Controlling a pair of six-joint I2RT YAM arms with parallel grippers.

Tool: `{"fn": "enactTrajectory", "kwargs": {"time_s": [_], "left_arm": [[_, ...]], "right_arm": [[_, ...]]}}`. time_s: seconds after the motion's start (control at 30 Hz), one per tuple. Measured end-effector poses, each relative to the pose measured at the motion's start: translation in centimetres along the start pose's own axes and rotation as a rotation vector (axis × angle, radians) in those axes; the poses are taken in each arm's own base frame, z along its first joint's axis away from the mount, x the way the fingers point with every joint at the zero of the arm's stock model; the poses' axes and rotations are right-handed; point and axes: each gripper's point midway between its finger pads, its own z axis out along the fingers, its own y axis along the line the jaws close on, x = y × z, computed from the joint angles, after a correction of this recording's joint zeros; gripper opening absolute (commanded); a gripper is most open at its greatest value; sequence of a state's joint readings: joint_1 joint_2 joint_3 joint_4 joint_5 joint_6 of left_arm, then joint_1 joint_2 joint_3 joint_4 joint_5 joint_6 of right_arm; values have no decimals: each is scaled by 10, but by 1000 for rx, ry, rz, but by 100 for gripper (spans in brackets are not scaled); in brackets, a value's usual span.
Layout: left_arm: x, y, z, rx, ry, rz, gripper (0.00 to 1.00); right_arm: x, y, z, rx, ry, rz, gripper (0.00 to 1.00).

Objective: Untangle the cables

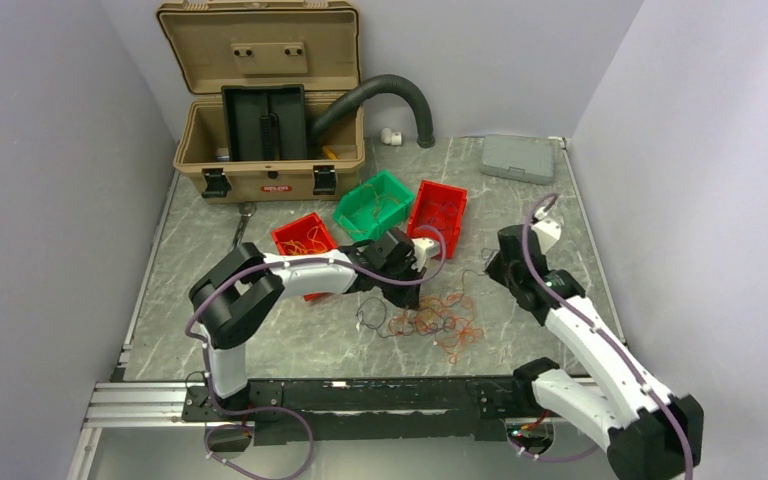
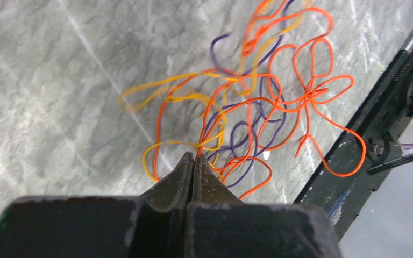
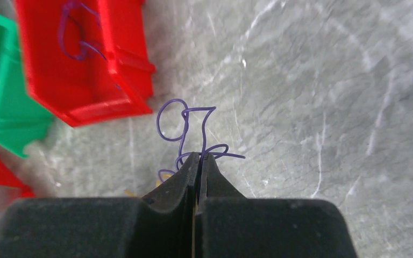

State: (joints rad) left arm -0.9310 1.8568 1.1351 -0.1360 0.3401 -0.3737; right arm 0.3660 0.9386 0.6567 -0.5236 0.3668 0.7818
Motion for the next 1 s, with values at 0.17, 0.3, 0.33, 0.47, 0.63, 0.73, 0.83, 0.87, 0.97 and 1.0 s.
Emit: {"fn": "enactTrajectory", "kwargs": {"time_s": [0.17, 0.3, 0.33, 0.47, 0.63, 0.73, 0.83, 0.87, 0.97, 1.0], "left_arm": [[15, 18, -21, -88, -24, -17, 0], [32, 27, -60, -145, -79, -27, 0], [33, 28, -69, -155, -100, -26, 0], [47, 32, -86, -182, -137, -39, 0], [71, 43, -97, -231, -127, -72, 0], [71, 43, -107, -245, -152, -74, 0], [63, 40, -120, -248, -199, -64, 0], [60, 38, -123, -244, -215, -61, 0], [51, 33, -132, -236, -259, -48, 0], [49, 32, -135, -234, -273, -45, 0]], "right_arm": [[-56, -5, -44, 30, -168, 64, 0], [-108, -12, -91, 41, -343, 134, 0], [-121, -14, -105, 40, -387, 153, 0], [-165, -19, -155, 12, -539, 221, 0], [-196, -16, -198, -41, -632, 243, 0], [-203, -9, -205, -68, -633, 209, 0], [-207, 10, -205, -121, -610, 147, 0], [-207, 16, -203, -139, -597, 126, 0], [-204, 41, -190, -201, -538, 55, 0], [-201, 49, -183, -212, -516, 32, 0]]}}
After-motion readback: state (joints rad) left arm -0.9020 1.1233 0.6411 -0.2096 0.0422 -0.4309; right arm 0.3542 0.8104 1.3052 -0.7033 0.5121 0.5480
